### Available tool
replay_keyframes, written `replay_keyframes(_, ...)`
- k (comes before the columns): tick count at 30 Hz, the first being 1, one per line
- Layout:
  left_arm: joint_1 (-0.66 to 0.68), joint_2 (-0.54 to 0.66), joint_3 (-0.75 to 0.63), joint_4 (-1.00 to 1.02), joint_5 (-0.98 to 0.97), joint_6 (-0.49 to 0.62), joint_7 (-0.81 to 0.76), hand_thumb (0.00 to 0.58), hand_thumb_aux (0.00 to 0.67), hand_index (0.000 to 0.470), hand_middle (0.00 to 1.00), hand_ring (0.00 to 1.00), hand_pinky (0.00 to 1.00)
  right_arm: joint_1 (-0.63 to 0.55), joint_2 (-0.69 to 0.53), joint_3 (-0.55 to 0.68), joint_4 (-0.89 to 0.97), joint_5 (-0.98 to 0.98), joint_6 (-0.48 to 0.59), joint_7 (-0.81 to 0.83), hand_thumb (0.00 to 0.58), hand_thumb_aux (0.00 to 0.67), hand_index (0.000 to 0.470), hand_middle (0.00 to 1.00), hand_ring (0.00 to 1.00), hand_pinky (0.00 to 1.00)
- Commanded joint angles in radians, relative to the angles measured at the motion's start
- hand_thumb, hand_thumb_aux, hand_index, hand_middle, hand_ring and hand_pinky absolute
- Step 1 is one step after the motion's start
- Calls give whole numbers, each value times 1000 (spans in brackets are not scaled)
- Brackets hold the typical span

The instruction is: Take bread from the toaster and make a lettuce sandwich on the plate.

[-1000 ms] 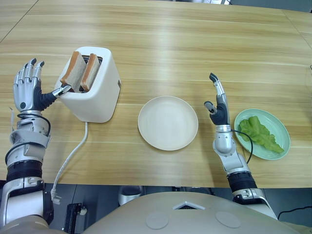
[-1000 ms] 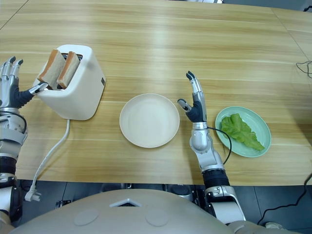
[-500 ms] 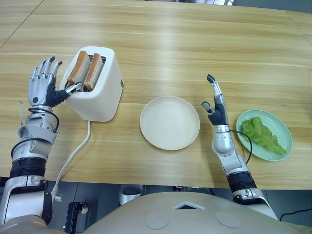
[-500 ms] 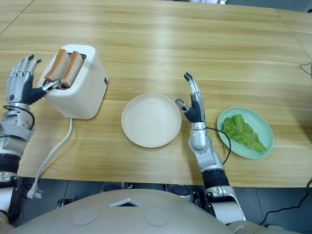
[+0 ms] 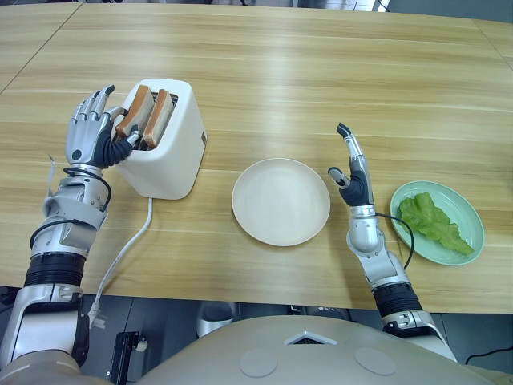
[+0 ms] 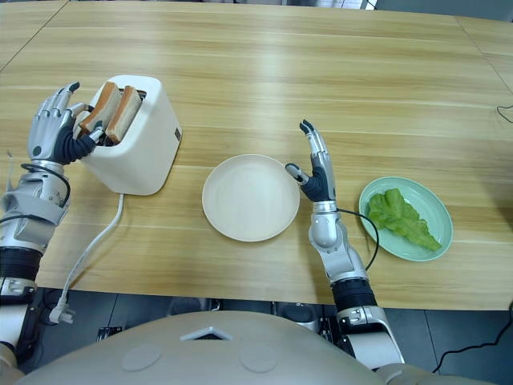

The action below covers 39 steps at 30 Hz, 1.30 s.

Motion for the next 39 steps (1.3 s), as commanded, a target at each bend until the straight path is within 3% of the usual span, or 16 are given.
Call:
replay_keyframes(1,10,-24,30,-27,-58,0,2,580,670,460,1000,1000,1000,-1,1,2,-14,2,19,-4,0,0,0,0,0,0)
replay_keyframes(13,-106,-122,183,-21,-281,-45,67,580,670,460,1000,1000,1000,45,-12,-111,-154,80,65,-18,0,0,0,0,0,0)
replay_keyframes(20,-147,-243,302,-233,-551,-169,24,580,670,460,1000,1000,1000,136,-43,-221,-262,115,91,-16,0,0,0,0,0,0)
replay_keyframes(26,-78,-367,185,-455,-660,-146,-146,580,670,460,1000,1000,1000,190,-87,-315,-270,135,101,-16,0,0,0,0,0,0)
replay_keyframes(30,45,-449,-12,-553,-700,-117,-316,580,670,460,1000,1000,1000,212,-136,-374,-264,142,100,-12,0,0,0,0,0,0)
replay_keyframes(34,160,-468,-209,-511,-619,-105,-465,580,670,460,1000,1000,1000,241,-195,-429,-242,119,112,-13,0,0,0,0,0,0)
replay_keyframes(39,199,-431,-301,-361,-517,-137,-555,580,670,460,1000,1000,1000,292,-296,-486,-171,69,128,-28,0,0,0,0,0,0)
